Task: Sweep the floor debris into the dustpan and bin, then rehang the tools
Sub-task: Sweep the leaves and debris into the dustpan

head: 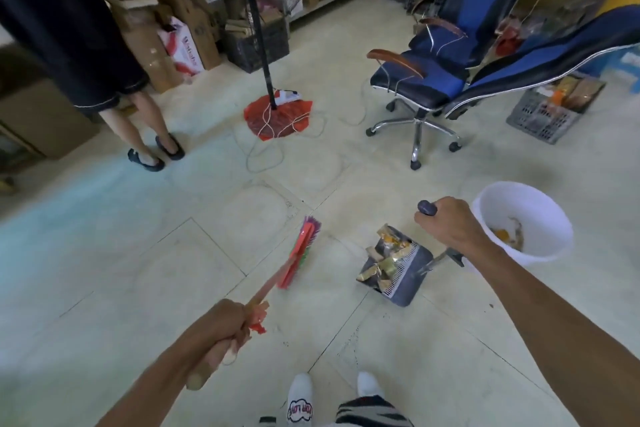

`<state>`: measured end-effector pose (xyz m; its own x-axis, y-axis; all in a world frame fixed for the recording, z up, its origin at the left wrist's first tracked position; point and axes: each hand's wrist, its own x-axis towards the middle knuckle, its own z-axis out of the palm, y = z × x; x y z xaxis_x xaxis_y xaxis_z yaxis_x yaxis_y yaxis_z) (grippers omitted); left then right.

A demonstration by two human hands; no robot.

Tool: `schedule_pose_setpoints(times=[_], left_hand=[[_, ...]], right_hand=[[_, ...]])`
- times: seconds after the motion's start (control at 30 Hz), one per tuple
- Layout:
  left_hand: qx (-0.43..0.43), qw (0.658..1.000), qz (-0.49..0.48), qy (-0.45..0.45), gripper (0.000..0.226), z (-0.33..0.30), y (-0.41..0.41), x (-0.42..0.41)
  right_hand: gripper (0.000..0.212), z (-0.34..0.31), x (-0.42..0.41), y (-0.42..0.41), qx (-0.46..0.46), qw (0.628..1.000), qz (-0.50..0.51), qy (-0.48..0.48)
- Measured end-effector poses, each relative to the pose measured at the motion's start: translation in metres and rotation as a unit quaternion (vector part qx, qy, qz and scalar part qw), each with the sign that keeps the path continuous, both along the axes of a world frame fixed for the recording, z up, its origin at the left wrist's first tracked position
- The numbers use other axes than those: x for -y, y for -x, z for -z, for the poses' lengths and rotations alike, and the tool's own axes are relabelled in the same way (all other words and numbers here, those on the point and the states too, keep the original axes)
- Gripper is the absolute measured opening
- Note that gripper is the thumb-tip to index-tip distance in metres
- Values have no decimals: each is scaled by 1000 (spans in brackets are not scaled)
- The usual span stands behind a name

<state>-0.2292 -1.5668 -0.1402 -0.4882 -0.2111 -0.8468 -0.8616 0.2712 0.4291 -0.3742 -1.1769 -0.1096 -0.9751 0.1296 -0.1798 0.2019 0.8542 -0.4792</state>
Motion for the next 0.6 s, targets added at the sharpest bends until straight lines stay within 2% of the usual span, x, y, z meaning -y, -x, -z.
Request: schedule_pose_setpoints(times=[0.17,0.33,0.5,0.6], left_hand=[[24,998,-49,24,28,24,-72,-24],[22,993,-91,68,22,45,-97,-56],[41,991,-121,49,21,54,-96,-89],[54,987,-148,-15,29,51,-94,-120]], right_hand=[[47,20,9,11,48,992,-111,-38],[45,43,26,4,89,979,-176,-43],[39,63,41,-1,126,967,-213,-61],[39,65,50,0,124,967,-216,-61]])
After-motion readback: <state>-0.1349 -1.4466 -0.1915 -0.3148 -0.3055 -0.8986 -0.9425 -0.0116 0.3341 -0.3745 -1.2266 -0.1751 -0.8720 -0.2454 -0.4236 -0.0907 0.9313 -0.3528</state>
